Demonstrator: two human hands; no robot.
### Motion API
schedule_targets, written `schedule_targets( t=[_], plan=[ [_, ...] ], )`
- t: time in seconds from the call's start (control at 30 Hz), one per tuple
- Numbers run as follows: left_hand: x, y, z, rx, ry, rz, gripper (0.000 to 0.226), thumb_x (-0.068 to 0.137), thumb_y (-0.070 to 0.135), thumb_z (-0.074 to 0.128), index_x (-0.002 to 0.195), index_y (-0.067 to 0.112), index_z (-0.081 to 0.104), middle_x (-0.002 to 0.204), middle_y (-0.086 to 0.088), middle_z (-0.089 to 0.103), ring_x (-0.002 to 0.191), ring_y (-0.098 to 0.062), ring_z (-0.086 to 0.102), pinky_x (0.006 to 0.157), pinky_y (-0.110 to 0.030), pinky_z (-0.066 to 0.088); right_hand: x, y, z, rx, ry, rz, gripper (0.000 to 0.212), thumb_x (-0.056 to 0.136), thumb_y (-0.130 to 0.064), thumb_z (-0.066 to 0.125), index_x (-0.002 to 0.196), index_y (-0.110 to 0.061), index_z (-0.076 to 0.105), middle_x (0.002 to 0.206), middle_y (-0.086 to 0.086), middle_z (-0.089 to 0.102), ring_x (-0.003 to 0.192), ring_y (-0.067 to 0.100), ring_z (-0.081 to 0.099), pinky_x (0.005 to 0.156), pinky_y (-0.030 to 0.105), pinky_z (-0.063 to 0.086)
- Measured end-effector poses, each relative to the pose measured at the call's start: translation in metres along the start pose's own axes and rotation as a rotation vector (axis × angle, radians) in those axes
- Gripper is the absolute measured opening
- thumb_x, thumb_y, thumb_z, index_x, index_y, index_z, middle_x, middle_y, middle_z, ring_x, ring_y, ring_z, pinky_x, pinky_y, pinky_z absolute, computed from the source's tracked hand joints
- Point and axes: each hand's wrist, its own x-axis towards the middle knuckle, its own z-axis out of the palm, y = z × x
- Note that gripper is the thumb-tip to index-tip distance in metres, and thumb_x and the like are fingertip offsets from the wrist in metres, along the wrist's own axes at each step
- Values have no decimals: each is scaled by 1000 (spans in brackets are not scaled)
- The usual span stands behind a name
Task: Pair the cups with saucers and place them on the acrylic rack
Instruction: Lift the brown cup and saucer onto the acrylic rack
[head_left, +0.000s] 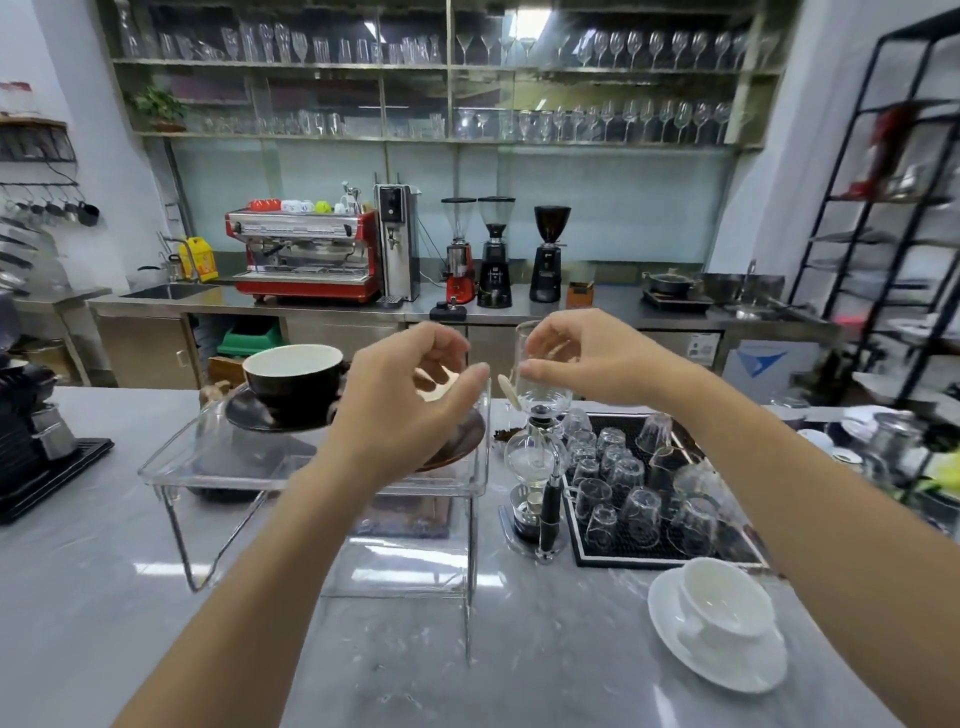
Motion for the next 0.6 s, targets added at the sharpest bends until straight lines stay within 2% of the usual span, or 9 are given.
schedule_targets(
  t=[0.07, 0.2, 0.33, 0.47, 0.6],
  plan=[
    [-2, 7, 15, 5, -58, 88, 23, 87, 34, 72, 104, 18, 71, 89, 10, 71, 83, -7, 67, 75, -28, 58, -21, 6, -5, -65, 42, 12, 42, 84, -54, 65, 116, -26, 62, 109, -13, 64, 100, 4, 61, 90, 27, 53],
    [-9, 20, 48, -34, -157, 185, 33, 87, 42, 68, 113, 22, 69, 100, 12, 70, 91, -1, 63, 83, -21, 54, -62, 24, -11, -156, 119, 79, 45, 86, -51, 65, 124, -27, 57, 125, -14, 59, 113, 4, 52, 92, 23, 39],
    [-24, 29, 85, -58, -275, 192, 45, 87, 43, 70, 125, 19, 67, 117, 8, 71, 104, -3, 61, 94, -26, 50, -103, 44, -8, -166, 179, 152, 58, 86, -51, 66, 136, -25, 51, 137, -12, 53, 125, 6, 49, 100, 22, 37],
    [-42, 27, 122, -72, -395, 162, 55, 88, 46, 70, 136, 21, 61, 136, 6, 64, 126, -10, 56, 108, -31, 43, -139, 69, 3, -150, 190, 219, 71, 84, -47, 70, 144, -22, 43, 145, -9, 45, 132, 8, 43, 105, 19, 31],
    [-65, 21, 155, -89, -474, 127, 61, 85, 51, 68, 139, 25, 58, 141, 10, 60, 131, -5, 50, 107, -15, 33, -171, 97, 20, -137, 170, 309, 82, 83, -49, 70, 152, -27, 31, 160, -10, 27, 148, 8, 22, 114, 20, 18]
  ],
)
